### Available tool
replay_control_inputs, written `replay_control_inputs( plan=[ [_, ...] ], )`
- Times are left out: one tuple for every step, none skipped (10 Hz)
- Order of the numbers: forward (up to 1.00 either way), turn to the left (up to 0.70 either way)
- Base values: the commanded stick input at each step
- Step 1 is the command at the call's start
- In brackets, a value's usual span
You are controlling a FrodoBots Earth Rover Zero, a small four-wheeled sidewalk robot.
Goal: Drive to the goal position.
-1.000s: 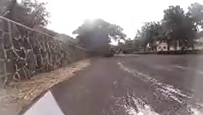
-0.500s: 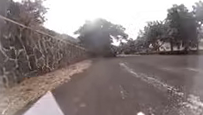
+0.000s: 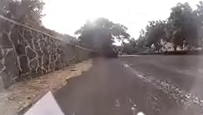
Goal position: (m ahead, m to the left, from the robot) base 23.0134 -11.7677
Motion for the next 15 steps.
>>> replay_control_inputs(
  plan=[
    [1.00,0.00],
    [1.00,-0.19],
    [1.00,-0.19],
    [1.00,-0.19],
    [1.00,-0.19],
    [1.00,-0.19],
    [1.00,-0.19],
    [1.00,-0.19],
    [1.00,-0.19],
    [1.00,-0.19],
    [1.00,-0.19],
    [1.00,-0.19],
    [1.00,-0.19],
    [1.00,-0.19],
    [1.00,-0.19]
  ],
)
